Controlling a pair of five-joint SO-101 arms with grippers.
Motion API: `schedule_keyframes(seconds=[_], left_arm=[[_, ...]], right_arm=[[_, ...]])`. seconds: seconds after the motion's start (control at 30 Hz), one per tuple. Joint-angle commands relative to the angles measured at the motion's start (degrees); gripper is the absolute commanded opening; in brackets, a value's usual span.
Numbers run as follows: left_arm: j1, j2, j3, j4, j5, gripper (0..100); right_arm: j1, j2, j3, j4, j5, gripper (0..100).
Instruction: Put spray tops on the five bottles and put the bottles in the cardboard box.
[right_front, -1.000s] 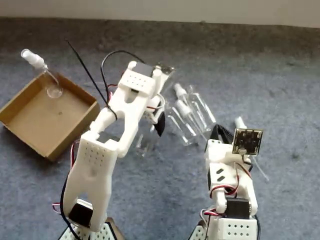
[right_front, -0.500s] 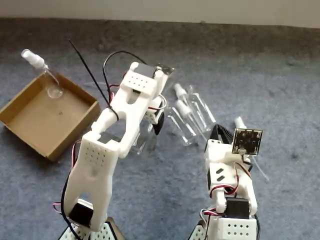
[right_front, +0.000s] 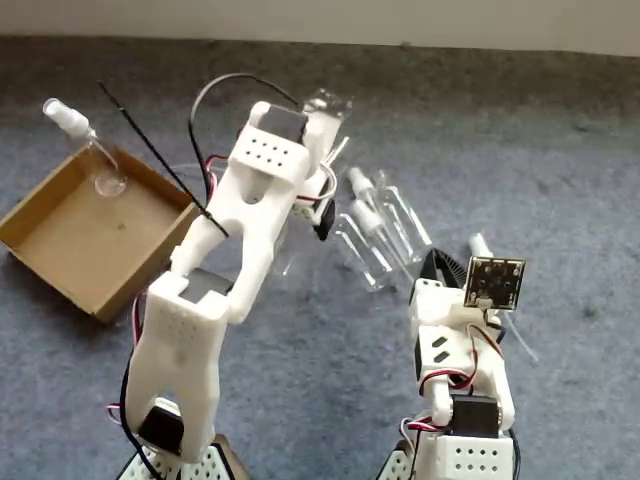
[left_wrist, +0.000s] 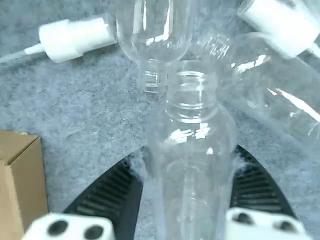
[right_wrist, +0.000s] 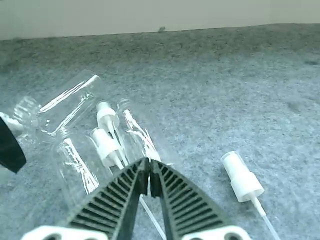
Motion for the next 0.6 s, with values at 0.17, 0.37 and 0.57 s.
schedule_keyframes(seconds=[0.17,0.37,0.57], left_arm=[[6.73,-22.20,5.93,0.79,0.26,12],[13.32,-38.90,11.91,0.44,0.18,12],[9.80,-47.96,19.38,0.18,0.00,12]], right_arm=[[0.48,-0.31,6.64,-1.36,-0.18,0.4],[0.40,-0.22,6.64,-1.36,-0.18,0.4],[0.40,-0.13,6.64,-1.36,-0.18,0.4]])
